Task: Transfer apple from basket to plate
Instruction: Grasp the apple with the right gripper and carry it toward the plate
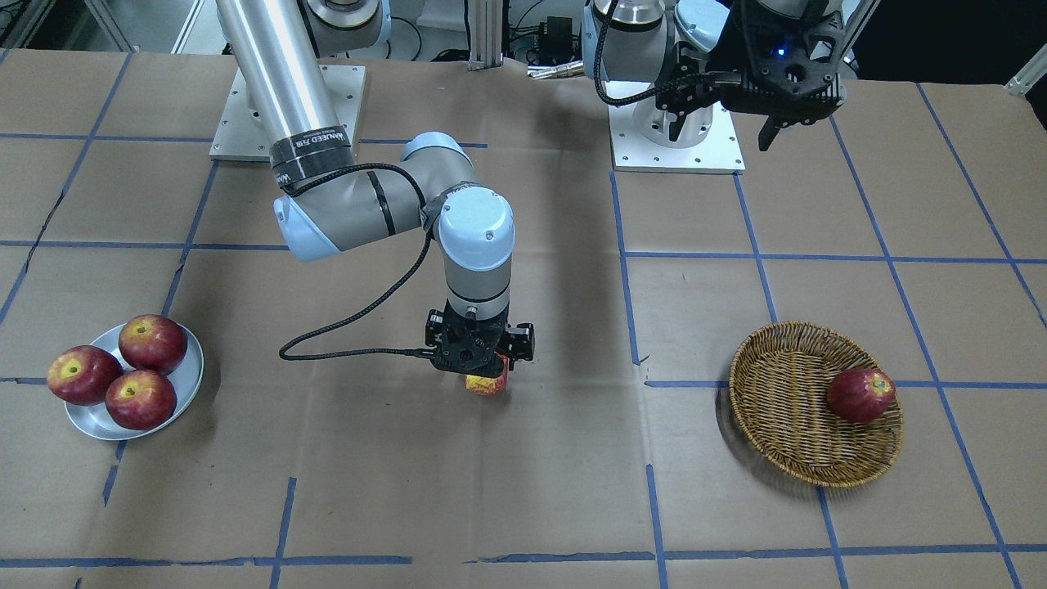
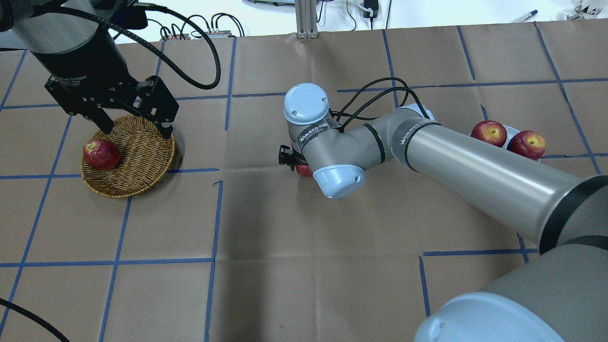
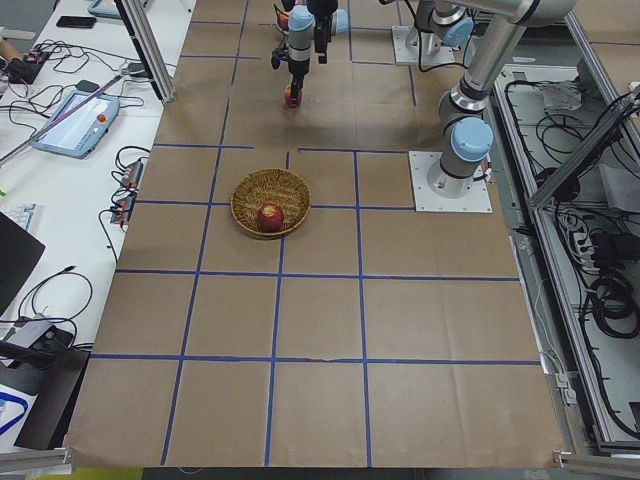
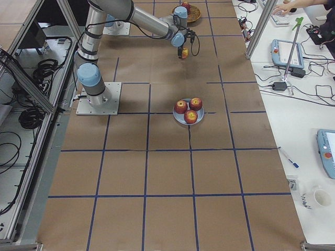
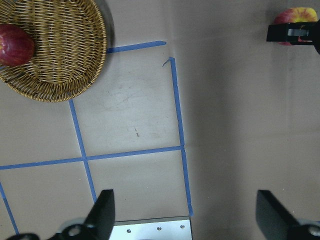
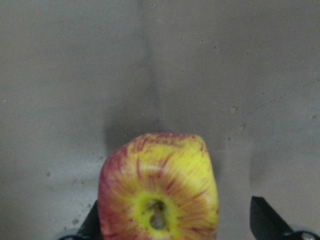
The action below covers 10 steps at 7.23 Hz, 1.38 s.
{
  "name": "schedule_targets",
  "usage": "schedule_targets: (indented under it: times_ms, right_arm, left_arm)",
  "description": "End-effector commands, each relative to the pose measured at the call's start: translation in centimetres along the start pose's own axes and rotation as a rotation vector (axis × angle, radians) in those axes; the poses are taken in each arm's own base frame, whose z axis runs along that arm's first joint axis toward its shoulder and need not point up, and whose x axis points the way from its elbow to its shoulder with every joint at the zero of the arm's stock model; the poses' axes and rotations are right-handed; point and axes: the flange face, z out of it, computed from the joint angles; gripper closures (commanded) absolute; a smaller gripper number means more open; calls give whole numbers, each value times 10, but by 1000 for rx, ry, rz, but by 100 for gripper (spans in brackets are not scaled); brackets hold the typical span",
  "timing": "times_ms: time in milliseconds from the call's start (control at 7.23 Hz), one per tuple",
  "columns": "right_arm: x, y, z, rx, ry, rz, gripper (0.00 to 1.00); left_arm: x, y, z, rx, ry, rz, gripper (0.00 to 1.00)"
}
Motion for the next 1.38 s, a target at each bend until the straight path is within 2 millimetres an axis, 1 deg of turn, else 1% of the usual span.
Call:
schedule_targets:
  times_ms: [0,138,277,415,553,691,830,968,1106,1245]
  right_arm:
    - [0,-4,2,15,0,-4,49]
    - [-1,-7,-1,22,-4,-8,59]
    - [3,-12,-11,37,-11,-5,62]
    - [10,-24,-34,74,-28,5,62]
    - [30,-38,-72,89,-29,-10,62]
    - [76,-55,-107,74,-8,-2,62]
    - [140,-72,-134,46,16,-27,61]
    - [208,-85,-151,23,31,-66,61]
    - [272,-92,-159,18,42,-114,61]
    - [325,-97,-159,17,53,-171,61]
  left_arm:
    - [0,0,1,-1,0,0,1]
    - [-1,0,0,0,0,-2,1]
    - [-1,0,1,-1,-1,-1,1]
    - [-1,0,1,-3,-1,-1,1]
    - [-1,0,1,-4,-1,-1,1]
    - [-1,0,1,-6,-1,2,1]
    - [-2,0,0,-3,-1,0,1]
    - [-2,0,0,-1,-1,2,1]
    - [-2,0,0,0,-1,2,1]
    - [-1,-2,2,-2,2,2,1]
